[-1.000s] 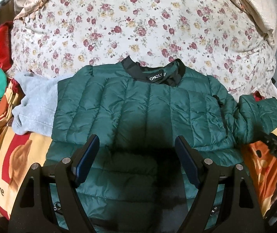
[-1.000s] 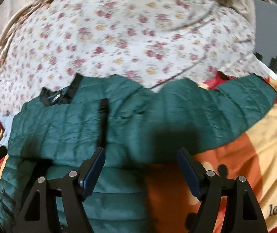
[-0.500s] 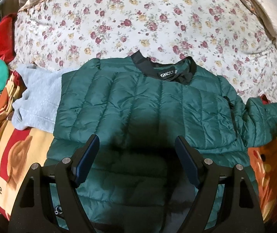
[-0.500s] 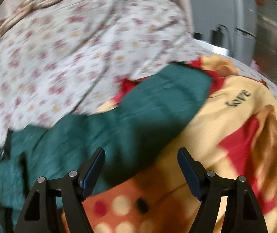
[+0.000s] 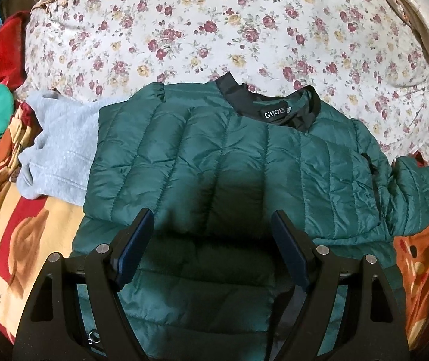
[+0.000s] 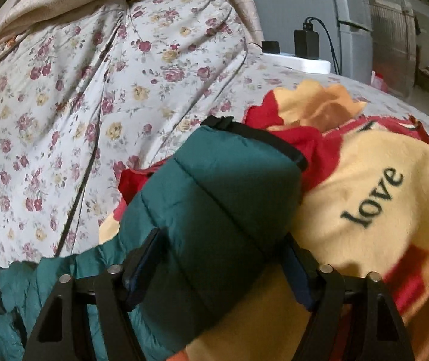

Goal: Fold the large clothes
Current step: 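Move the right gripper to the other sleeve cuff and grasp it, then fold the sleeve across the jacket body with the right gripper and release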

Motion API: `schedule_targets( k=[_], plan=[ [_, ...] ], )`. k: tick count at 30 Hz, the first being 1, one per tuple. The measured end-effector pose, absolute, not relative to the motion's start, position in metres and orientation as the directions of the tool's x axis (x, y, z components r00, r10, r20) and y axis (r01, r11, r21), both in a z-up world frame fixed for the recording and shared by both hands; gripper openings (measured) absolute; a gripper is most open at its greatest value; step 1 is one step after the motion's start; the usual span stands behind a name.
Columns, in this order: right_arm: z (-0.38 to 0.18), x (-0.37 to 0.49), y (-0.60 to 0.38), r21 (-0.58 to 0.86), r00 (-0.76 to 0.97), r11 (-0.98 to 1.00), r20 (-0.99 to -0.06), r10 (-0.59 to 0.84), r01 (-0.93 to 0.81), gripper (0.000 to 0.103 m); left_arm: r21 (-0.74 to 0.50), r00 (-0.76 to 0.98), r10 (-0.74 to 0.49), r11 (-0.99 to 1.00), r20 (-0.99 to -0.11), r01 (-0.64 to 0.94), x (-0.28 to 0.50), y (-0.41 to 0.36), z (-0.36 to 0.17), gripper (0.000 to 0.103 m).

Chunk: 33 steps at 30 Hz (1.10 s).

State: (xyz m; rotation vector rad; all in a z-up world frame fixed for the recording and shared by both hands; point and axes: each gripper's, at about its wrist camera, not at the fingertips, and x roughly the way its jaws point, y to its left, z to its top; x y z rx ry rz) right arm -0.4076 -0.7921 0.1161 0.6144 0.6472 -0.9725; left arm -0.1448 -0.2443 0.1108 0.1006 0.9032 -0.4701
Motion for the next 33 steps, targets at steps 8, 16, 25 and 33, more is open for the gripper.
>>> schedule_targets(
  k=[8, 16, 25, 33],
  plan=[
    [0.129, -0.416, -0.770, 0.390, 0.616, 0.516, -0.681, -0.397, 0.763, 0.013, -0.109, 0.536, -0.343, 0.901, -0.771, 0.420, -0.143, -0.234, 0.112, 0.080],
    [0.165, -0.398, -0.693, 0.486, 0.760, 0.639, -0.597, -0.256, 0.596, 0.012, -0.123, 0.544, -0.341, 0.910, -0.767, 0.397, -0.140, -0.223, 0.120, 0.080],
    [0.188, -0.358, -0.628, 0.473, 0.807, 0.748, -0.574, -0.139, 0.465, 0.009, -0.127, 0.571, -0.334, 0.920, -0.750, 0.371, -0.139, -0.203, 0.130, 0.080],
    [0.191, -0.312, -0.574, 0.492, 0.809, 0.797, -0.588, 0.009, 0.349, 0.009, -0.153, 0.570, -0.343, 0.923, -0.747, 0.354, -0.139, -0.193, 0.132, 0.080]
  ],
)
